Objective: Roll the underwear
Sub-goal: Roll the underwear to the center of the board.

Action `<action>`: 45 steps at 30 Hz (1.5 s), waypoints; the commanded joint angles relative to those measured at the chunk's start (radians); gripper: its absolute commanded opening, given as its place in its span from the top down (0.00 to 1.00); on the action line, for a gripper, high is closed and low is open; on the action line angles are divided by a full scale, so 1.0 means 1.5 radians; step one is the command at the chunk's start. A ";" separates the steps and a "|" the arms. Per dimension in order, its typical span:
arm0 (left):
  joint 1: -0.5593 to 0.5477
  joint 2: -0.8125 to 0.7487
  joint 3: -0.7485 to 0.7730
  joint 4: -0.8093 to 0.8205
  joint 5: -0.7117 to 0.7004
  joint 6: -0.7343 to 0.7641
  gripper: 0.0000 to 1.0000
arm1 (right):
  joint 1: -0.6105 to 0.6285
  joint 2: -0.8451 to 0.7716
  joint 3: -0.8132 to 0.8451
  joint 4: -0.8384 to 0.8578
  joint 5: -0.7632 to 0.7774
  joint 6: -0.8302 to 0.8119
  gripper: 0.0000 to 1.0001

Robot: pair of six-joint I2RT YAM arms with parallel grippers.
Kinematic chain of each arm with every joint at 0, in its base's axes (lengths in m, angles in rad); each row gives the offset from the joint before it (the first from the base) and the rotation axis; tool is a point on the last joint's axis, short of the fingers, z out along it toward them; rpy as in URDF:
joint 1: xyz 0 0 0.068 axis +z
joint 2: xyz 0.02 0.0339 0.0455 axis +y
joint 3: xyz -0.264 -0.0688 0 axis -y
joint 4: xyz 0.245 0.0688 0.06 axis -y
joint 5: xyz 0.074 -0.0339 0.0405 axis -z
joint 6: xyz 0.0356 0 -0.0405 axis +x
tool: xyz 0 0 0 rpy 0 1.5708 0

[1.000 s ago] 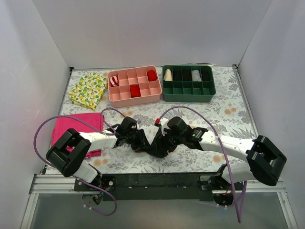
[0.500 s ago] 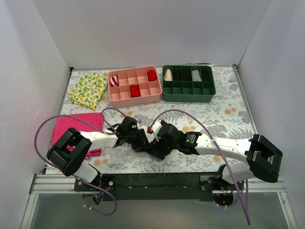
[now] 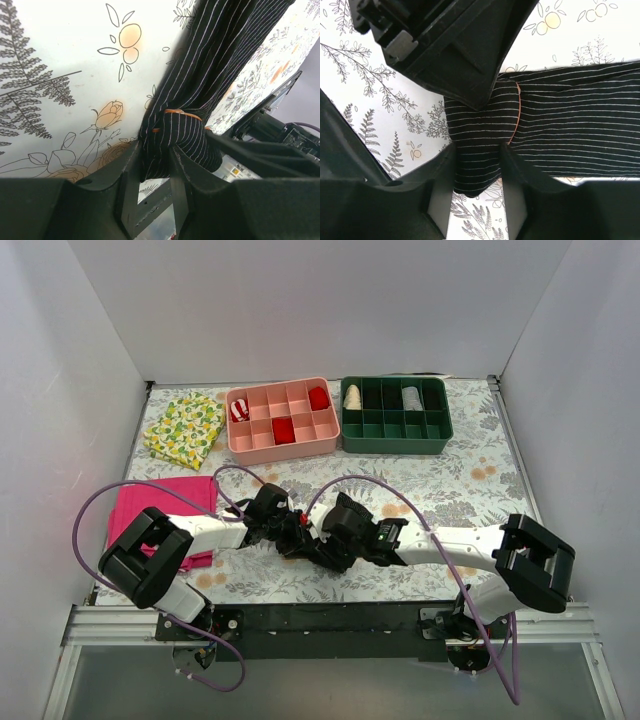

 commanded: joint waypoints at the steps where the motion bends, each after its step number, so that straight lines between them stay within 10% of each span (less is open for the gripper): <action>1: -0.001 0.013 0.006 -0.036 -0.046 0.022 0.72 | 0.007 0.006 -0.014 0.028 -0.004 0.005 0.61; 17: -0.001 0.023 0.027 -0.049 -0.042 0.034 0.71 | 0.013 0.015 -0.070 0.045 -0.020 0.033 0.57; 23: -0.001 0.023 0.036 -0.061 -0.044 0.042 0.71 | 0.013 0.041 -0.079 0.054 -0.024 0.042 0.83; 34: 0.064 -0.114 0.074 -0.177 -0.110 0.063 0.34 | -0.058 0.039 -0.125 0.219 -0.312 0.089 0.99; 45: 0.092 -0.211 0.048 -0.198 -0.082 0.080 0.30 | -0.197 0.096 -0.156 0.430 -0.594 0.200 0.99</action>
